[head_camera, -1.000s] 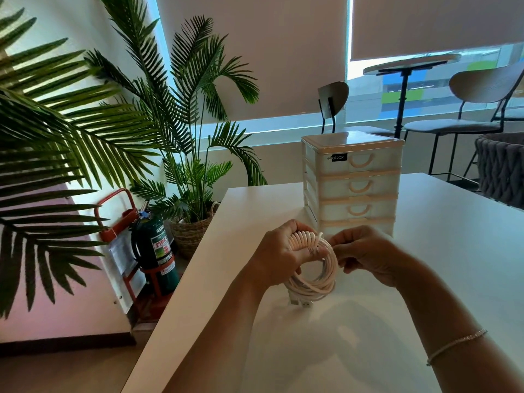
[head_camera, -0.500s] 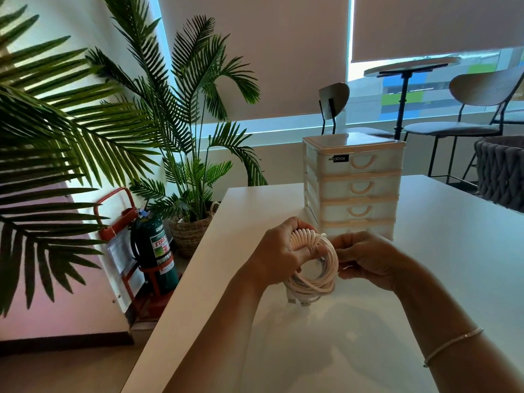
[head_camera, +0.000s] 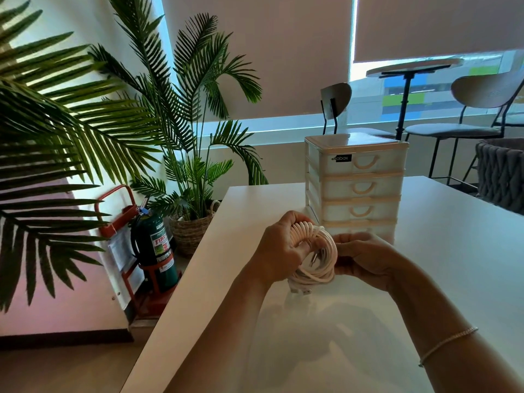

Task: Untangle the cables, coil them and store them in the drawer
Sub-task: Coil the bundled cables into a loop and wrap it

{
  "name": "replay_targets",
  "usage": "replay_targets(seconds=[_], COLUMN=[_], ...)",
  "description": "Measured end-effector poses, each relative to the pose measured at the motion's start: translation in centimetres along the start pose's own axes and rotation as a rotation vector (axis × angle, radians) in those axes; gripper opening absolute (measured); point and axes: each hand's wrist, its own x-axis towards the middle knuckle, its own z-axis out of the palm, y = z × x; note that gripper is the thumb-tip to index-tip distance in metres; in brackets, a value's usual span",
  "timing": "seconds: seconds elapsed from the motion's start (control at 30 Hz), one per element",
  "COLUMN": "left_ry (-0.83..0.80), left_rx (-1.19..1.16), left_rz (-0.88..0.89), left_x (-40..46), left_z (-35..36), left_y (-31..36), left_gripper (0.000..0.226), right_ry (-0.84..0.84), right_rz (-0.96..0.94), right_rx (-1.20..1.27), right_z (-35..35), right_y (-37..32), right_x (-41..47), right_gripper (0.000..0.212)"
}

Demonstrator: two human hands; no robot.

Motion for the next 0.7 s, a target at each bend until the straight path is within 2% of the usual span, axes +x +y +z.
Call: replay_targets(seconds=[0.2,0.33,0.43,0.6,0.7], left_ry=[0.095,0.124,0.088,0.067,0.107], left_rx=[-0.058,-0.049,-0.083,-0.138,-0.141], left_rz=[-0.044,-0.034,-0.008,0.027,0.025], left_x=[0.1,0.1,0.1,-0.1,0.0], left_z=[0.3,0.3,0.2,0.6,0.8], left_y=[-0.3,-0.1,-0.2,-0.3,-0.4], left_gripper=[0.027,0.038,0.041,0.016,0.009], right_ry=[-0.017,-0.016,0.037,0.11,0.136], right_rz=[-0.062,-0.119,-0.17,-0.201,-0.217], right_rx=[0.044,-0.131,-0.215,-0.284,-0.286], right_z=[0.6,0.9,1.5,1.8,1.8], right_y=[-0.3,-0.6,-0.6,-0.5,-0.4], right_x=[-0.4,-0.5,-0.4,-0.3,-0.2], right_gripper=[0.029,0.051,0.044,0.036,0.037])
